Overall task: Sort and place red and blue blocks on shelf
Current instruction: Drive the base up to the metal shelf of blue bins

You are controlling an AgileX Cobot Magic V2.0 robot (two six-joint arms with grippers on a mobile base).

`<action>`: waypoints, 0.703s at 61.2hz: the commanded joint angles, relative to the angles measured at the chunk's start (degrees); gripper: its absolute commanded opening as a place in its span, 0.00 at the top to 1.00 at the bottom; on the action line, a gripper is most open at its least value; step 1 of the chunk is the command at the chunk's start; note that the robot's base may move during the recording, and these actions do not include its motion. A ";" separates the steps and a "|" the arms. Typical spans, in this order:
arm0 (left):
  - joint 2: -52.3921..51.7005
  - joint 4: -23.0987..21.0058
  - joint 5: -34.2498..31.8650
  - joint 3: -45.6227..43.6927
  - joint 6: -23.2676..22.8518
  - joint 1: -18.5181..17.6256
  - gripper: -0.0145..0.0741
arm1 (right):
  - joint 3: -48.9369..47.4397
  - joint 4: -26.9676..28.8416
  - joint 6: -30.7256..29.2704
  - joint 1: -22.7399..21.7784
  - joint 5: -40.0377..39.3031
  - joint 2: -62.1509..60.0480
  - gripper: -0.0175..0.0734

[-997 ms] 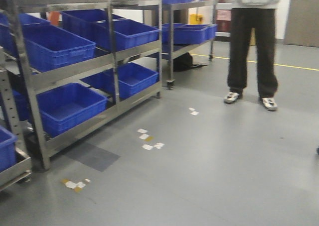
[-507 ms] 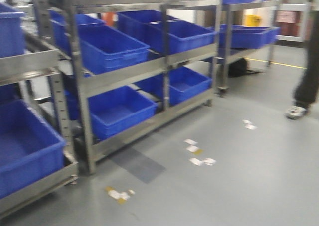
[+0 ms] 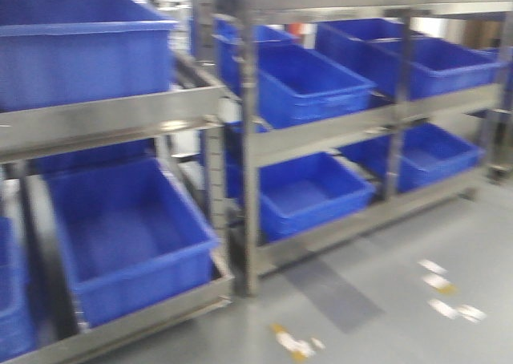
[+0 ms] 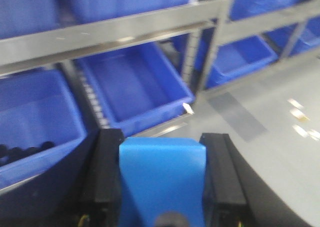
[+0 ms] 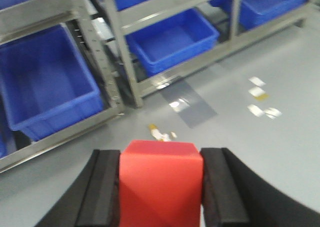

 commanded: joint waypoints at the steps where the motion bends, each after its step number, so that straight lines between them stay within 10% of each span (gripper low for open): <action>1: -0.01 0.02 -4.55 -1.68 -0.53 -0.23 0.68 | -1.71 0.31 -0.45 -0.25 -4.37 0.11 0.74; 43: -0.01 0.02 -4.55 -1.68 -0.53 -0.23 0.68 | -1.71 0.31 -0.45 -0.25 -4.37 0.11 0.74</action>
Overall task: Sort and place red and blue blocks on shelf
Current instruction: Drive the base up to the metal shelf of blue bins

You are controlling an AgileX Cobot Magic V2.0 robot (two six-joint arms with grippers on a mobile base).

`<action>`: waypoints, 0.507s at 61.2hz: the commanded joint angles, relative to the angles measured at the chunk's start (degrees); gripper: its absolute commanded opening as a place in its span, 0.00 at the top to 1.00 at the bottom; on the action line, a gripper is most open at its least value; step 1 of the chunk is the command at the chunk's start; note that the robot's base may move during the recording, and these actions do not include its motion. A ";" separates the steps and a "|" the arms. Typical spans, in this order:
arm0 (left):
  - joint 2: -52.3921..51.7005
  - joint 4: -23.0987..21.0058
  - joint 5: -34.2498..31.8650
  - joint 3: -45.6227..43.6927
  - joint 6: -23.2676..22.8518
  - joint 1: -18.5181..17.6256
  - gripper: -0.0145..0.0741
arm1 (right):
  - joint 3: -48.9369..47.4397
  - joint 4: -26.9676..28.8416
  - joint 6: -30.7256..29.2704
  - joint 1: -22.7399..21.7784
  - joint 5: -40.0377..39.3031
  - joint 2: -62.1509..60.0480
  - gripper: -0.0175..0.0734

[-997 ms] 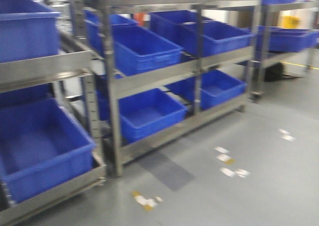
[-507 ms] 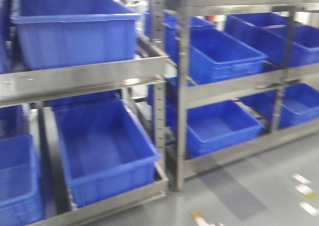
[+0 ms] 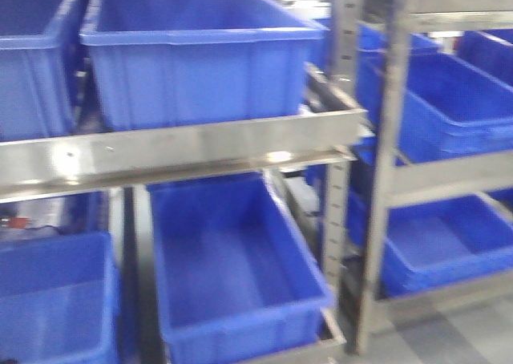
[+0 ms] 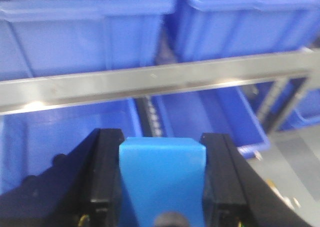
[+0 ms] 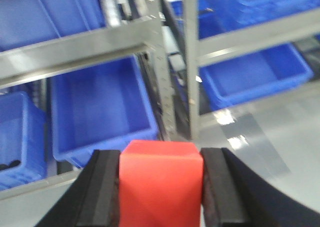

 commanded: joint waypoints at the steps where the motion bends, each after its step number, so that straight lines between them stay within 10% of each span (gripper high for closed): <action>1: -0.01 0.02 -4.55 -1.68 -0.53 -0.23 0.68 | -1.71 0.31 -0.45 -0.25 -4.37 0.11 0.74; 31: -0.01 0.02 -4.55 -1.68 -0.53 -0.23 0.68 | -1.71 0.31 -0.45 -0.25 -4.37 0.11 0.74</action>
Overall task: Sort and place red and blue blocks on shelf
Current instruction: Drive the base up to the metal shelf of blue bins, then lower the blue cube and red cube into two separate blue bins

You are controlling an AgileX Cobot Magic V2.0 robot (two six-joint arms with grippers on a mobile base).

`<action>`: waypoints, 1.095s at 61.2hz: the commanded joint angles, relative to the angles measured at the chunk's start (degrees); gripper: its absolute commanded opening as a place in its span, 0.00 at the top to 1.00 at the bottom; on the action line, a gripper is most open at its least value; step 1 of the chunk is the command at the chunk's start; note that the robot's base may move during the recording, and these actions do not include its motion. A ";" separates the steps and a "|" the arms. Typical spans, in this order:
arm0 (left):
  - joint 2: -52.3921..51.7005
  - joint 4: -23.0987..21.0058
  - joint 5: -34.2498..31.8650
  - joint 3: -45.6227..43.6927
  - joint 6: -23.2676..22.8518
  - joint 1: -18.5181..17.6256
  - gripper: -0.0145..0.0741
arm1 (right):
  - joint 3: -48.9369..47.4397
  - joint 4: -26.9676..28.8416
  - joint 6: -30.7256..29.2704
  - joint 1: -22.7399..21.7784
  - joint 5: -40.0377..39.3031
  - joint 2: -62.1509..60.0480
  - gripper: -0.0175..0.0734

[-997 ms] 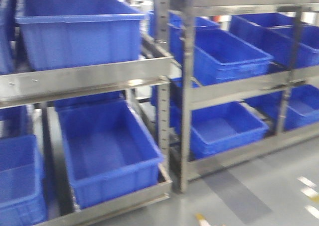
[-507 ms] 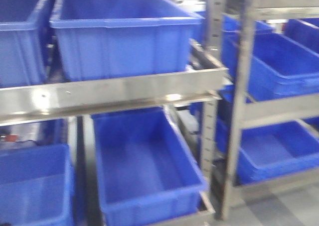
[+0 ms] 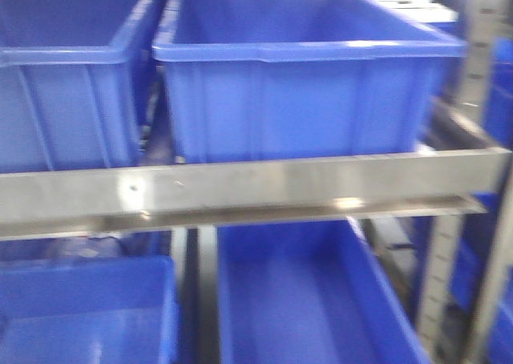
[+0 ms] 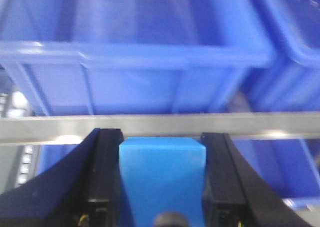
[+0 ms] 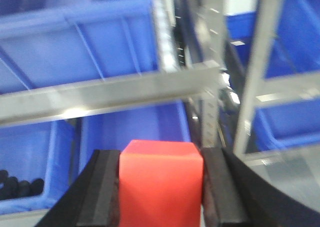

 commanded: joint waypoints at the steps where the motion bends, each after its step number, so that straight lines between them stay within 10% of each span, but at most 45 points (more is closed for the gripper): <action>1: -0.01 0.02 -4.55 -1.68 -0.53 -0.23 0.68 | -1.71 0.31 -0.45 -0.25 -4.37 0.11 0.74; 67: -0.01 0.02 -4.55 -1.68 -0.53 -0.23 0.68 | -1.71 0.31 -0.45 -0.25 -4.37 0.11 0.74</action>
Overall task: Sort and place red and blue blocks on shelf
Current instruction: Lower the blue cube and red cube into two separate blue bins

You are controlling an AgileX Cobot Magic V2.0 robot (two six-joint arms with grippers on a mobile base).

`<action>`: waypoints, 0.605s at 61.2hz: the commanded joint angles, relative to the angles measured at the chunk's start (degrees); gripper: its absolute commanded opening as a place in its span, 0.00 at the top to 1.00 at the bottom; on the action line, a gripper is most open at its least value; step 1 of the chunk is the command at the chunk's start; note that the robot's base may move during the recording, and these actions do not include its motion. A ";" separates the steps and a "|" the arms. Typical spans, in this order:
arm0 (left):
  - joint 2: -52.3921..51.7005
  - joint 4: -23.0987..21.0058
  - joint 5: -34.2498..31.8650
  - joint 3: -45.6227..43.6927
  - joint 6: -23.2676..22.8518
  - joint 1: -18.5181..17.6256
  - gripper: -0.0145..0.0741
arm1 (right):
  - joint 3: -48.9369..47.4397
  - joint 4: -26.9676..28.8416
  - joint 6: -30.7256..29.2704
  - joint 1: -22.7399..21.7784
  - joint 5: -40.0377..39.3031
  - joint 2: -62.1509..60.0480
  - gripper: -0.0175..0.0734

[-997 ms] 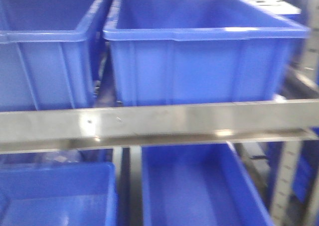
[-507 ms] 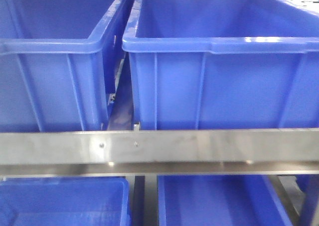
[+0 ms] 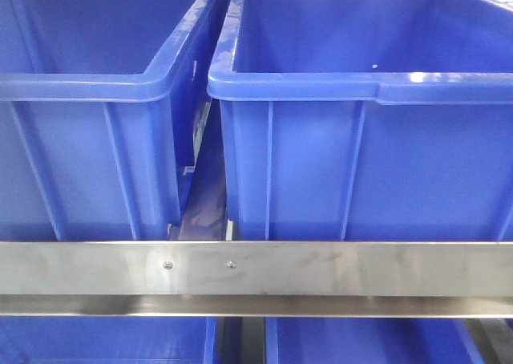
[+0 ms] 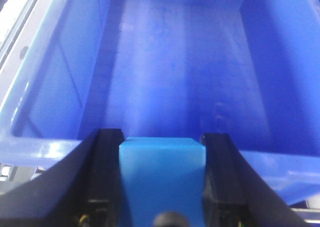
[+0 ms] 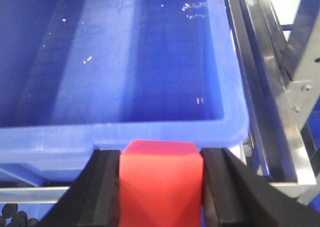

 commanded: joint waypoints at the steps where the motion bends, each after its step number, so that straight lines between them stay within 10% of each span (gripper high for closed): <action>1: -0.01 0.02 -4.55 -1.68 -0.53 -0.23 0.68 | -1.71 0.31 -0.45 -0.25 -4.37 0.11 0.74; 37: -0.01 0.02 -4.55 -1.68 -0.53 -0.23 0.68 | -1.71 0.31 -0.45 -0.25 -4.37 0.11 0.74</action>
